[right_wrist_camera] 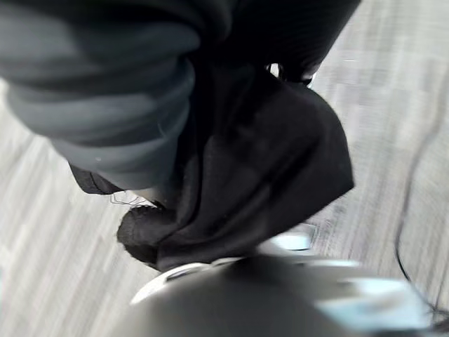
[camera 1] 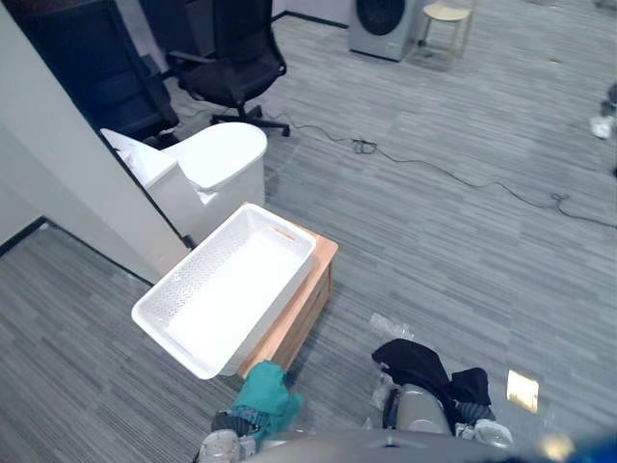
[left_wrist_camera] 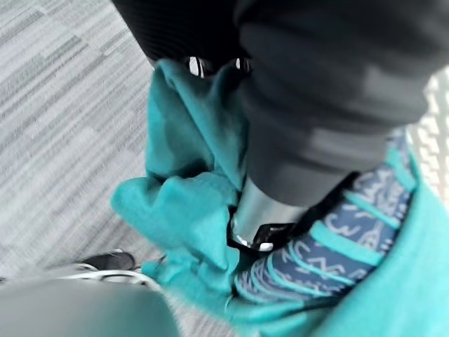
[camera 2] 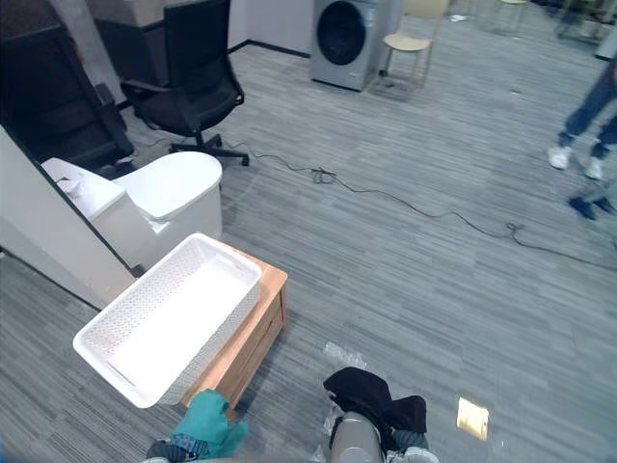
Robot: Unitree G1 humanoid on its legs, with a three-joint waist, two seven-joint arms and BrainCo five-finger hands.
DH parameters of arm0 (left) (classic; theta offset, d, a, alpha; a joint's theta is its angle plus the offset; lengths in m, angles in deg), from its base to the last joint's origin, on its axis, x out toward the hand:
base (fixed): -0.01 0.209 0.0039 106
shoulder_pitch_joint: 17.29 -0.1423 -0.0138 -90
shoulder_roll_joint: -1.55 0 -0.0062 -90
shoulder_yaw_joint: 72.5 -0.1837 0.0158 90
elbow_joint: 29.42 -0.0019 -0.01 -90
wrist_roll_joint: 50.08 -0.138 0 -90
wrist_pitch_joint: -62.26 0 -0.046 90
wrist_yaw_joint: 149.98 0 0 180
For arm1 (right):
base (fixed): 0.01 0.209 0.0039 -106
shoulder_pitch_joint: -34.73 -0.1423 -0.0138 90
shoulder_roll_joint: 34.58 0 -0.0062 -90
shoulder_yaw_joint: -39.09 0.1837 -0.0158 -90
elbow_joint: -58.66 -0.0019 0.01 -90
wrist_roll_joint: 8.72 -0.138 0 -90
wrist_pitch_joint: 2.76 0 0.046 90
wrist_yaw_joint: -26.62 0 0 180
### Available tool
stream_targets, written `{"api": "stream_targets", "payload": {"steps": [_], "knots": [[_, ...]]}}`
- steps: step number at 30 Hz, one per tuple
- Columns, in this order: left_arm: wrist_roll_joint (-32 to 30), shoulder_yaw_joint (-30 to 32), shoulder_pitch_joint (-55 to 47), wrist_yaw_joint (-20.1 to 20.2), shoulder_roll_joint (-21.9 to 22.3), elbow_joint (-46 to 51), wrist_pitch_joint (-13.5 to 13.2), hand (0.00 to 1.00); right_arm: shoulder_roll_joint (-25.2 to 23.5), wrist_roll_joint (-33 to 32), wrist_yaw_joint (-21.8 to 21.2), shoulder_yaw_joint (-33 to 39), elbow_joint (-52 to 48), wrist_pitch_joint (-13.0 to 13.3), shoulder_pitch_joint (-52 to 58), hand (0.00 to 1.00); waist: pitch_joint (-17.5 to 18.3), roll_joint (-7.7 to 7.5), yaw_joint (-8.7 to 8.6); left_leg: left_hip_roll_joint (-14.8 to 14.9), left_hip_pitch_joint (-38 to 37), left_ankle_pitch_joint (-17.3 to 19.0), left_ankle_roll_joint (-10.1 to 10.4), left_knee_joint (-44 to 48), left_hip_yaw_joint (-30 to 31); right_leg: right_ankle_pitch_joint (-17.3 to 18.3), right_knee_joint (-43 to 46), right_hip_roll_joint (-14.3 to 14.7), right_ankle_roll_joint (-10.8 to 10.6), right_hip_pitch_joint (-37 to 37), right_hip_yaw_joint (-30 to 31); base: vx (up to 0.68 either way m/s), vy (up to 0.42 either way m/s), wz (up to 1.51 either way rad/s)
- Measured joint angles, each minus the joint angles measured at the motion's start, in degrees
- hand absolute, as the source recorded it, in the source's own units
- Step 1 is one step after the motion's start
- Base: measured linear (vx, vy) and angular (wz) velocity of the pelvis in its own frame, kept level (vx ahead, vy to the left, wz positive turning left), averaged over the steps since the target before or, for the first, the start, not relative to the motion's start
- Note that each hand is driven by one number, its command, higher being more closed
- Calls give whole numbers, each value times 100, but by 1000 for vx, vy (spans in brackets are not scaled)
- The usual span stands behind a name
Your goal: Tidy the bed and pick cloth on bed and put in laundry
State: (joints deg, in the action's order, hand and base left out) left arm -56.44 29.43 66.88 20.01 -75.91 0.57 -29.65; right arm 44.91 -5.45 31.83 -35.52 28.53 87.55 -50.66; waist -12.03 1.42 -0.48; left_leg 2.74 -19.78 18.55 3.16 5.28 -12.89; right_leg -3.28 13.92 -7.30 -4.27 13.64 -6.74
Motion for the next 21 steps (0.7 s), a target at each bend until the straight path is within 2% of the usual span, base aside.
{"api": "stream_targets", "payload": {"steps": [1,2,3,4,5,6,7,8,10,12,14,15,16,17,18,19,21], "knots": [[-6,65,-110,13,99,21,-43,100,79,-27,13,3,7,11,-39,100,31,158,46,184,-7,-123,180,-55,-100,50,116,124,135,3,-34,268,-271,1],[-11,137,-64,13,130,20,-58,100,88,-31,8,9,25,5,-170,100,-117,195,-8,229,-150,-359,340,-140,-95,337,489,158,229,44,-53,303,-208,-4],[-23,187,-63,14,143,17,-59,100,90,-31,3,-4,46,2,-200,100,-162,168,-38,228,-209,-482,370,-187,-92,483,657,166,286,48,-71,263,-225,11],[-119,302,-65,12,185,26,-80,100,91,-29,-4,-11,76,4,-186,100,-138,220,-32,312,-275,-652,400,-99,-76,719,856,204,357,0,-135,223,-267,17],[-127,473,-68,16,261,32,-115,100,82,-20,-20,-23,88,-2,-135,100,-149,209,-2,519,-83,-651,394,520,19,973,752,277,381,-231,-230,172,-273,20],[-127,591,-89,15,273,44,-130,100,60,-18,-47,-37,88,-15,-89,100,-169,181,6,621,143,-651,394,1066,109,1032,639,317,367,-376,-273,74,-268,51],[-105,836,-125,17,271,191,-147,100,1,28,-64,-102,49,-24,40,100,-189,160,-21,871,833,-826,202,2607,315,1099,392,362,402,-731,-506,35,-221,65],[-85,905,-199,6,314,310,-154,100,50,37,-52,-279,20,-39,155,100,-241,114,-3,1213,1445,-1022,188,3907,409,1163,180,469,487,-1069,-637,72,-203,61],[27,857,-320,-27,346,358,-173,100,93,49,-43,-449,11,-76,309,100,-257,136,126,1529,1979,-991,208,4796,173,1225,-97,536,571,-1530,-815,175,-156,34],[130,839,-377,-119,357,445,-216,100,98,185,-43,-479,67,-99,351,100,-256,105,172,1557,2278,-913,174,4612,-250,1198,-463,474,510,-1969,-958,226,-76,37],[137,833,-400,-135,356,458,-242,100,111,283,-44,-515,142,-121,285,100,-257,92,186,1400,2385,-861,185,3711,-742,1127,-641,290,446,-2220,-1196,135,23,41],[135,800,-409,-148,362,454,-240,100,140,365,-45,-527,150,-122,263,100,-238,115,166,1214,2374,-1059,103,2518,-1268,1120,-726,144,374,-2328,-1485,-39,64,57],[133,760,-409,-155,364,453,-241,100,160,400,-44,-528,152,-123,253,100,-225,137,159,1161,2394,-1318,47,2073,-1516,1125,-745,110,322,-2357,-1599,-78,142,81],[133,694,-412,-156,331,453,-244,100,168,433,-40,-526,194,-127,227,100,-216,137,170,1074,2389,-1411,-190,1728,-1993,1134,-784,53,234,-2448,-1796,72,198,136],[130,587,-413,-158,256,445,-248,100,121,438,-29,-490,236,-135,199,100,-124,53,99,779,2360,-1531,-457,1193,-2387,1123,-802,-124,129,-2518,-2222,145,208,152],[130,584,-409,-160,243,447,-256,100,98,439,-29,-478,243,-136,226,100,-110,3,93,655,2314,-1579,-541,988,-2494,1110,-809,-171,106,-2544,-2396,207,181,171],[134,582,-422,-160,164,295,-236,100,-18,435,-27,-451,245,-139,212,100,-74,-136,209,70,1943,-1781,-723,-83,-2207,1124,-711,-325,68,-2762,-2827,237,151,123]]}}
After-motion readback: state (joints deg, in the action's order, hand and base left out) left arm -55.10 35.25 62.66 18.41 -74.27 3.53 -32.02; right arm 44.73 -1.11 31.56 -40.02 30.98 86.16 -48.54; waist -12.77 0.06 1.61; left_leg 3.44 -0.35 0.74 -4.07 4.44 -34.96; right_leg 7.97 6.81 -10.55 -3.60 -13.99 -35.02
